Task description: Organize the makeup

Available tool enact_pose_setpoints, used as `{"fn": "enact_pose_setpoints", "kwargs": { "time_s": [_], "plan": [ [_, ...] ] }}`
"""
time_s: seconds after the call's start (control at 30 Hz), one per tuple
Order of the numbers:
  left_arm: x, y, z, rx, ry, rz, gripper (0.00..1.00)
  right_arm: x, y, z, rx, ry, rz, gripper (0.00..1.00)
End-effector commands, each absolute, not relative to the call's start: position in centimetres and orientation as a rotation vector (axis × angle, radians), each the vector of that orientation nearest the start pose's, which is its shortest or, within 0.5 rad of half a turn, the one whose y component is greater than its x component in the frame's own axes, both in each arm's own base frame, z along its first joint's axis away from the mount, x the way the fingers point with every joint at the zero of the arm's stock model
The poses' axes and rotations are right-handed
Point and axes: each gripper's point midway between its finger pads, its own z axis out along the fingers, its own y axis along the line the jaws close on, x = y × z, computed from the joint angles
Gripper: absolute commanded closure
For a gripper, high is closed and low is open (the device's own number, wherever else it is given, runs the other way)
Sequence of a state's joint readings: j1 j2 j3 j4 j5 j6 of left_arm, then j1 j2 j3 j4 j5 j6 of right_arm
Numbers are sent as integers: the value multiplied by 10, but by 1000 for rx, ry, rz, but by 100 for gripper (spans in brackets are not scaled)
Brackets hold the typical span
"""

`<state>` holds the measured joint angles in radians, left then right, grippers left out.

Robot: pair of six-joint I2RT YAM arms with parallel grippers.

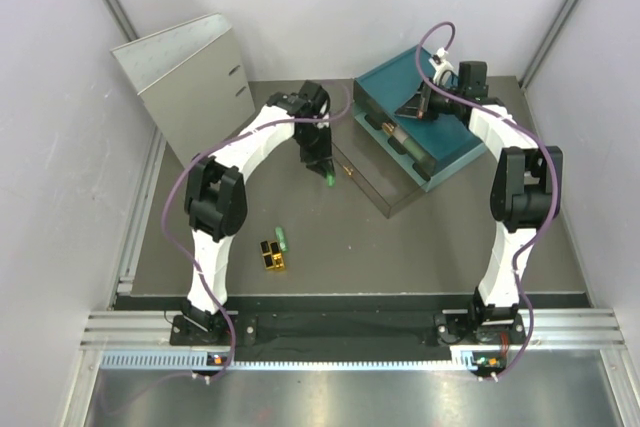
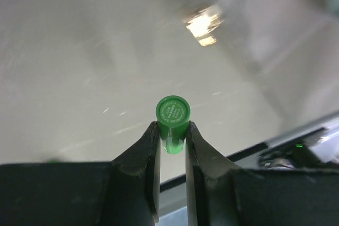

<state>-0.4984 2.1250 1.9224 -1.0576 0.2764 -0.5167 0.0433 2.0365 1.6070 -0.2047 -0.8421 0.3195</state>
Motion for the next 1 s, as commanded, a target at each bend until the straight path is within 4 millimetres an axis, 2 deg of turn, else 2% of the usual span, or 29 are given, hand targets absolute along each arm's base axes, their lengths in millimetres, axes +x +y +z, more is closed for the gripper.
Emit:
{"fn": "enact_pose_setpoints", "kwargs": {
  "time_s": [0.0,0.03,0.07,0.1,0.13,0.17,0.2,0.27,0.33,0.37,0.4,0.47,0.5,0.57,0.6,0.67,0.7,0.77,0.8,0.83,0.87,0.9,0.93,0.97],
  "plan": [
    [399,-311,161,128,2733,-828,100,454,114,8,82,2673,827,100],
    [403,-315,163,128,2719,-849,100,454,113,9,84,2673,826,100],
    [407,-320,151,112,2749,-864,100,455,114,10,76,2669,827,100],
    [415,-325,162,115,2716,-887,100,454,114,9,75,2672,827,100],
    [417,-330,162,118,2716,-914,99,455,113,9,78,2673,827,100],
    [420,-335,153,108,2734,-938,97,455,113,10,77,2670,825,100],
    [423,-341,158,109,2717,-976,96,454,113,9,77,2674,827,100],
    [428,-350,156,94,2700,-1030,95,455,113,9,76,2673,827,100],
    [429,-353,149,78,2706,-1048,88,454,114,7,77,2677,834,100],
    [429,-353,146,65,2714,-1046,84,454,115,7,75,2678,838,100],
    [431,-351,142,51,2722,-1020,73,454,115,7,76,2677,838,100],
    [430,-348,136,41,2738,-1001,61,453,115,7,76,2680,839,100],
    [431,-348,136,40,2738,-997,49,453,114,6,79,2681,836,100],
    [430,-348,139,45,2730,-1001,47,452,115,6,77,2683,839,100],
    [432,-349,145,50,2705,-1013,39,452,114,6,81,2683,837,100],
    [434,-349,151,56,2683,-1013,36,452,115,6,77,2682,837,100],
    [437,-350,160,66,2650,-1021,33,451,115,6,79,2683,837,100],
    [438,-348,167,75,2624,-1020,32,451,114,6,80,2684,837,100],
    [438,-347,180,84,2590,-1025,32,451,114,6,82,2684,839,100],
    [439,-343,184,92,2574,-1007,32,451,115,6,79,2683,840,100],
    [435,-339,179,91,2588,-983,32,452,114,6,79,2681,836,100],
    [431,-333,190,97,2569,-972,32,452,114,7,78,2680,836,100],
    [425,-323,178,91,2604,-919,33,451,115,6,79,2683,837,100],
    [421,-316,177,87,2615,-890,33,451,115,6,79,2683,840,100]
  ]
}}
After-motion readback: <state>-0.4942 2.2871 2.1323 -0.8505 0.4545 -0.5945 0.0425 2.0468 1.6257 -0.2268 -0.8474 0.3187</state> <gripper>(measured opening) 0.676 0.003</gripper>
